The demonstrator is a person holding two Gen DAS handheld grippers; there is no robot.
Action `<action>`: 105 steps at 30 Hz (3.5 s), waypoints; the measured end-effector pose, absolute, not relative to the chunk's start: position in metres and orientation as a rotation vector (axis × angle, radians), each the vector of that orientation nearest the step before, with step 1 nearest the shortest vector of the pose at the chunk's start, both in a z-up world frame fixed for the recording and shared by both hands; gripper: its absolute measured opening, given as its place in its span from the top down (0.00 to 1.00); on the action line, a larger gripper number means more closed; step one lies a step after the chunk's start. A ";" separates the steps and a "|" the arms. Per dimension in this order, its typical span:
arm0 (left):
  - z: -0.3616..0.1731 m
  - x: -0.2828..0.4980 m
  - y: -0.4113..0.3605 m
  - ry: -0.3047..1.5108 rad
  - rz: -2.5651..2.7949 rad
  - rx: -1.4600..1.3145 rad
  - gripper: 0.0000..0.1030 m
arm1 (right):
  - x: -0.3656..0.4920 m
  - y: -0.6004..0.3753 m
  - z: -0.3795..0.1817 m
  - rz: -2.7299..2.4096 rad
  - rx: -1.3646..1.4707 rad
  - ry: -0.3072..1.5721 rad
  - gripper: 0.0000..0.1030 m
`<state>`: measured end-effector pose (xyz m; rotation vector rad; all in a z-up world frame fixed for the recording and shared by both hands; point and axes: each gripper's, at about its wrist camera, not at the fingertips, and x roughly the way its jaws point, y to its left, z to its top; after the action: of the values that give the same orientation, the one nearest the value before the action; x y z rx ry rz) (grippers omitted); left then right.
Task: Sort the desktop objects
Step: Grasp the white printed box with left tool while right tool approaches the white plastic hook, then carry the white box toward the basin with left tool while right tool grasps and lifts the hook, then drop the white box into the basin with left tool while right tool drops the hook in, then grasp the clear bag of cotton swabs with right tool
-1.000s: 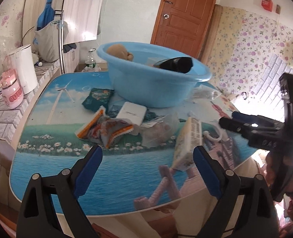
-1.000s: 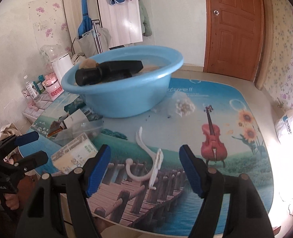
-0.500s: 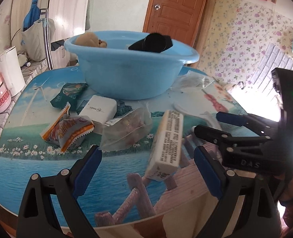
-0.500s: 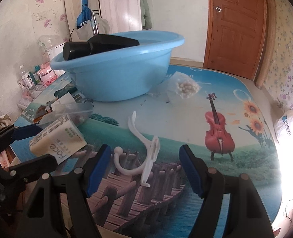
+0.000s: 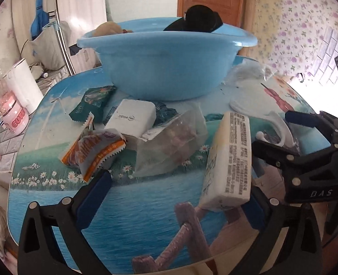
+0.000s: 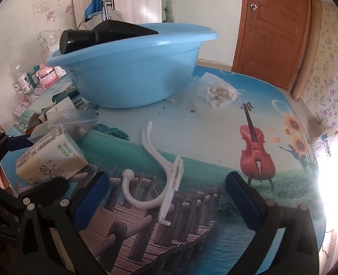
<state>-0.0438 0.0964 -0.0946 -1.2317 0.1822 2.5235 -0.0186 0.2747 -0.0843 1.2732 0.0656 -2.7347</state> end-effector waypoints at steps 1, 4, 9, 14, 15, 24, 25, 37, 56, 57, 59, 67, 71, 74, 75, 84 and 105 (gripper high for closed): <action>-0.095 -0.044 0.097 0.178 2.531 -1.237 0.00 | -0.019 0.275 -0.084 -2.735 1.272 0.065 0.00; -0.095 -0.044 0.097 0.166 2.551 -1.235 0.00 | -0.019 0.276 -0.085 -2.738 1.266 0.064 0.00; -0.095 -0.043 0.096 0.151 2.567 -1.238 0.00 | -0.017 0.277 -0.084 -2.762 1.268 0.052 0.00; -0.094 -0.043 0.101 0.176 2.530 -1.244 0.00 | -0.017 0.278 -0.083 -2.767 1.270 0.046 0.07; -0.094 -0.041 0.104 0.196 2.504 -1.226 0.03 | -0.015 0.277 -0.082 -2.760 1.256 0.053 0.12; -0.086 -0.027 0.117 0.262 2.410 -1.100 0.68 | -0.009 0.266 -0.078 -2.716 1.192 0.085 0.50; -0.086 -0.027 0.116 0.251 2.408 -1.100 0.74 | -0.009 0.265 -0.078 -2.715 1.192 0.086 0.50; -0.069 -0.017 0.109 0.205 2.403 -1.026 0.82 | 0.003 0.278 -0.062 -2.738 1.147 0.026 0.50; 0.035 -0.037 0.076 0.130 2.604 -0.717 0.82 | -0.014 0.270 0.043 -2.787 0.820 0.007 0.51; 0.037 -0.044 0.076 0.135 2.611 -0.711 0.82 | -0.019 0.268 0.047 -2.788 0.807 0.017 0.51; 0.041 -0.063 0.077 0.140 2.623 -0.704 0.82 | -0.030 0.265 0.053 -2.786 0.789 0.030 0.55; 0.038 -0.135 0.092 0.119 2.591 -0.754 0.81 | -0.085 0.254 0.059 -2.758 0.777 0.018 0.55; 0.030 -0.155 0.100 0.135 2.599 -0.789 0.67 | -0.110 0.246 0.054 -2.752 0.791 0.059 0.60; 0.025 -0.165 0.095 0.081 2.605 -0.803 0.42 | -0.124 0.243 0.054 -2.734 0.812 0.057 0.67; 0.024 -0.165 0.092 0.060 2.610 -0.804 0.34 | -0.126 0.241 0.053 -2.729 0.818 0.055 0.67; 0.025 -0.143 0.070 0.007 2.625 -0.793 0.16 | -0.115 0.248 0.046 -2.729 0.840 0.010 0.66; -0.023 -0.073 0.003 0.074 2.720 -0.958 0.00 | -0.050 0.322 -0.010 -2.839 1.050 -0.069 0.23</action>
<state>-0.0725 0.0027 -0.0227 -0.9580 0.0744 2.7201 -0.0500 0.3218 -0.0101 1.0502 -0.0686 -2.8394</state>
